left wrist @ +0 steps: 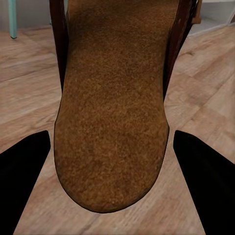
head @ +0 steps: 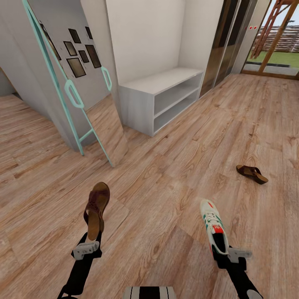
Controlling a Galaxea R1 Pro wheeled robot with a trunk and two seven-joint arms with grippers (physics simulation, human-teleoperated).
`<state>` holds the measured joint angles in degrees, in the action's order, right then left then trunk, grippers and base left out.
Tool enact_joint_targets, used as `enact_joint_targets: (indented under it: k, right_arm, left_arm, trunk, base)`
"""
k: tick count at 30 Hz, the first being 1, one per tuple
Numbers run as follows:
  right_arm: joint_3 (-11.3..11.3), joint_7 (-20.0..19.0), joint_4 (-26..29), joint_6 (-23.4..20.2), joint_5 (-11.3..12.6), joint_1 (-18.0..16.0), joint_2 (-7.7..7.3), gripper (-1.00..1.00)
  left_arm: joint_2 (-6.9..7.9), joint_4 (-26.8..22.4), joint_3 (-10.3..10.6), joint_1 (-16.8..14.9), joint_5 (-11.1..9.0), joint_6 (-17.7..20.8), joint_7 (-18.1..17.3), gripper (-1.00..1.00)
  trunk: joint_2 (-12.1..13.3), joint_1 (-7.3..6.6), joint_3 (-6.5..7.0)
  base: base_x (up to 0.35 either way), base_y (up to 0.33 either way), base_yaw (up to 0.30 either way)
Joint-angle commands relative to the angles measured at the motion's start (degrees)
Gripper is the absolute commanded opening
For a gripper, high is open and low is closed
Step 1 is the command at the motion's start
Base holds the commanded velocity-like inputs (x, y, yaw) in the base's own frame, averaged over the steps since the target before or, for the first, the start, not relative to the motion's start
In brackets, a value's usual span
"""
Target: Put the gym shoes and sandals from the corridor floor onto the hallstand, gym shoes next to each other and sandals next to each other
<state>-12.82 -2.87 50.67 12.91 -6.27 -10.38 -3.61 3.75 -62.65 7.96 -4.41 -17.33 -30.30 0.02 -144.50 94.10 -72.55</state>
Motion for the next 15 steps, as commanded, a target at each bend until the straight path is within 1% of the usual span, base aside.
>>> enact_joint_targets:
  k: [1, 3, 4, 7, 8, 11, 15]
  right_arm:
    - [0.1, 0.5, 0.9, -2.4, -0.8, -1.3, 0.01, -1.00]
    - [-0.8, 0.8, 1.4, -2.9, -1.4, -2.0, 0.14, -1.00]
    - [-2.2, 1.0, 1.5, -1.8, -1.8, -2.1, 0.32, -1.00]
    - [-3.7, 1.0, 1.4, 0.6, -2.4, -1.4, 0.49, -1.00]
    - [-4.5, 0.8, 1.3, 2.2, -2.8, -0.8, 0.52, -1.00]
    - [-4.9, 0.5, 1.2, 3.6, -3.0, -0.3, 0.51, -1.00]
    - [-5.1, 0.2, 1.1, 4.2, -3.1, -0.1, 0.69, -1.00]
  left_arm:
    - [0.04, 0.0, 0.1, 0.1, 0.0, 0.0, 0.0, -1.00]
    - [0.10, 0.0, 0.1, 0.2, 0.2, 0.0, 0.0, -1.00]
    - [0.12, 0.0, 0.1, 0.2, 0.7, 0.0, 0.0, -1.00]
    - [0.09, 0.0, 0.1, 0.3, 1.4, 0.0, 0.1, -1.00]
    - [0.03, 0.0, 0.2, 0.3, 2.0, 0.0, 0.1, -1.00]
    - [0.03, 0.0, 0.3, 0.3, 2.4, 0.1, 0.0, -1.00]
    - [0.03, 0.0, 0.4, 0.4, 2.5, 0.1, -0.1, -1.00]
  trunk:
    - [0.0, 0.00, 0.00]
    - [0.0, 0.00, 0.00]
    - [0.0, 0.00, 0.00]
    - [0.0, 0.00, 0.00]
    - [0.0, 0.00, 0.00]
    - [0.0, 0.00, 0.00]
    - [0.0, 0.00, 0.00]
  base:
    - [0.000, 0.000, 0.000]
    - [0.000, 0.000, 0.000]
    - [0.000, 0.000, 0.000]
    - [0.000, 0.000, 0.000]
    - [0.000, 0.000, 0.000]
    - [0.000, 0.000, 0.000]
    - [0.000, 0.000, 0.000]
